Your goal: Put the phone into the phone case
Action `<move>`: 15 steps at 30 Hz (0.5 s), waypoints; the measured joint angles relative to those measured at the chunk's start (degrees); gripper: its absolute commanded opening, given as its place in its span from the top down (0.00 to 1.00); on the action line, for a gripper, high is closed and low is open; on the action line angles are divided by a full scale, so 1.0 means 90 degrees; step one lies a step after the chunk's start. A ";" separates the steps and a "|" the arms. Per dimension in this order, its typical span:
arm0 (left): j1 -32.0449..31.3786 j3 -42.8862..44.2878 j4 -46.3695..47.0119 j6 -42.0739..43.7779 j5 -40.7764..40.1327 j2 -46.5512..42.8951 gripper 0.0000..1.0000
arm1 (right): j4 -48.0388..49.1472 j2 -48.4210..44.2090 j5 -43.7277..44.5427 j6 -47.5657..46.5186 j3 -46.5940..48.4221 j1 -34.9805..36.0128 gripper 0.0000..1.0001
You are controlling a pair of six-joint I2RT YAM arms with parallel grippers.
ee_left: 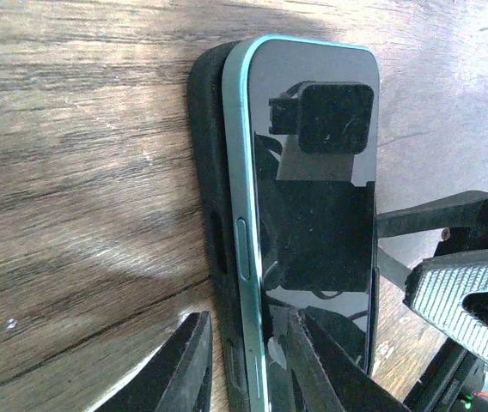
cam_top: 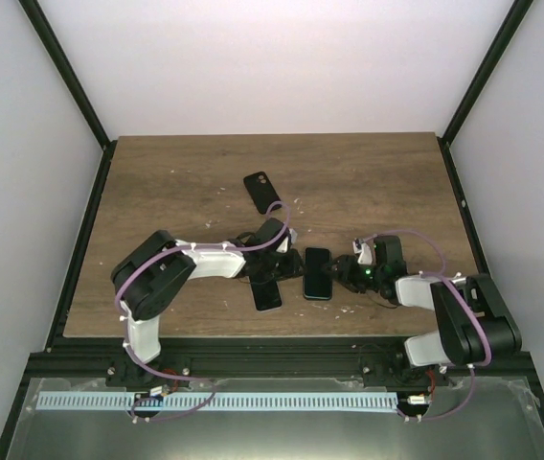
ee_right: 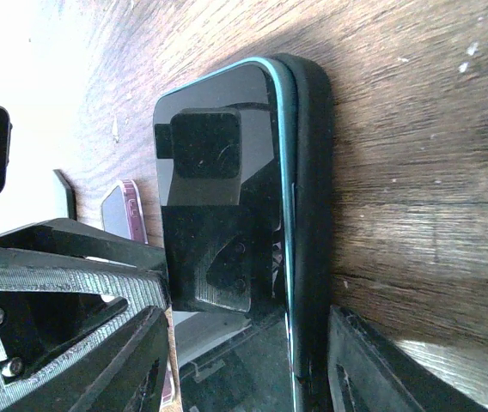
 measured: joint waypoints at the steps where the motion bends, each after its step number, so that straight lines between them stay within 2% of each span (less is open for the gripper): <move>1: 0.0000 0.0000 0.0000 0.0019 0.0005 0.0000 0.75 | 0.0029 0.0012 -0.0012 0.0012 -0.0005 0.0000 0.48; 8: 0.0002 -0.0121 0.0182 0.0070 0.0129 0.0005 0.91 | 0.0357 0.0036 -0.0204 0.0272 -0.0151 0.0000 0.49; 15: 0.0070 -0.0192 0.0313 0.0090 0.0270 -0.0005 0.96 | 0.0648 0.0138 -0.0316 0.0508 -0.0226 -0.0015 0.57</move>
